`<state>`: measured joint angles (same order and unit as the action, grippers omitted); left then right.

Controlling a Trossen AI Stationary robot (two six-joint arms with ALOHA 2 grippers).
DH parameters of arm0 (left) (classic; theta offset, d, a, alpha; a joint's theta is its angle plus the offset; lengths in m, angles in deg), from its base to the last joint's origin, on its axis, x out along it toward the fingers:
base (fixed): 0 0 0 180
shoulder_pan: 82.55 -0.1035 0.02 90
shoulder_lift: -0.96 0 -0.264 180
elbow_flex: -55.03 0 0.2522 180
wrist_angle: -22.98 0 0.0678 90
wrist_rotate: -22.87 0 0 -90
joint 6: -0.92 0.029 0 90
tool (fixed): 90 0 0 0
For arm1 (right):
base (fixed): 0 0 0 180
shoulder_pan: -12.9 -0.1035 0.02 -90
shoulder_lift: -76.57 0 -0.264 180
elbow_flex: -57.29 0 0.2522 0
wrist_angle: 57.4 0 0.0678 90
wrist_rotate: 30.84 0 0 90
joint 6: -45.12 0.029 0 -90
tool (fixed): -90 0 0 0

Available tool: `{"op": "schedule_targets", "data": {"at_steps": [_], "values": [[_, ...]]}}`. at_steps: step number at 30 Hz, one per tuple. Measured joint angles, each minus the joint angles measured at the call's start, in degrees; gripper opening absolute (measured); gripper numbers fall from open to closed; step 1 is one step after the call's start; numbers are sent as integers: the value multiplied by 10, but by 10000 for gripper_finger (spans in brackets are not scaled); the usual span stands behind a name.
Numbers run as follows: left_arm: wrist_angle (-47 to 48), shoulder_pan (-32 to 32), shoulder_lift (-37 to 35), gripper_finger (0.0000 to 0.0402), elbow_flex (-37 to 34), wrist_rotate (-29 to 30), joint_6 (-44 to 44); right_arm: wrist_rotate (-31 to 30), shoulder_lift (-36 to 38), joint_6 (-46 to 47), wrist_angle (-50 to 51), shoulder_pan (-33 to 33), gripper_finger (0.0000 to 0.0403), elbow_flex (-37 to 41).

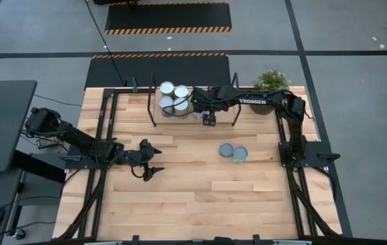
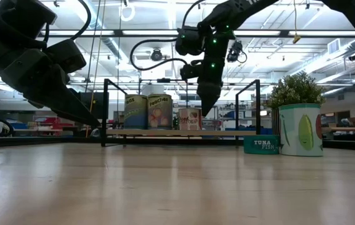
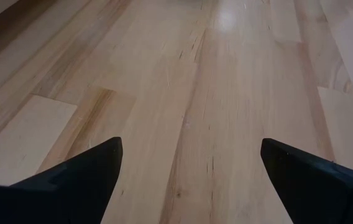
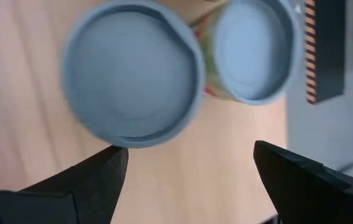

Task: Pick and place cans onto a shelf
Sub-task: Put the canned diced tomatoes on the shelf, then put the canned mixed vegetables onto the shelf

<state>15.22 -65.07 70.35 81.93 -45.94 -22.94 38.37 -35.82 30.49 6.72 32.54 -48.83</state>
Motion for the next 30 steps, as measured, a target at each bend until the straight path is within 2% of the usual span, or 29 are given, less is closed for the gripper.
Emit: {"op": "schedule_targets", "data": {"at_steps": [3, 18, 30], "values": [[0, 0, 0, 389, 0, 0, 0, -24, 0, 10, -4, 3, 355, 0], [0, 0, 0, 389, 0, 0, 0, -22, 1, 6, -71, 20, 355, 0], [0, 0, 0, 389, 0, 0, 0, -36, 1, -8, -36, 35, 354, 0]]}}
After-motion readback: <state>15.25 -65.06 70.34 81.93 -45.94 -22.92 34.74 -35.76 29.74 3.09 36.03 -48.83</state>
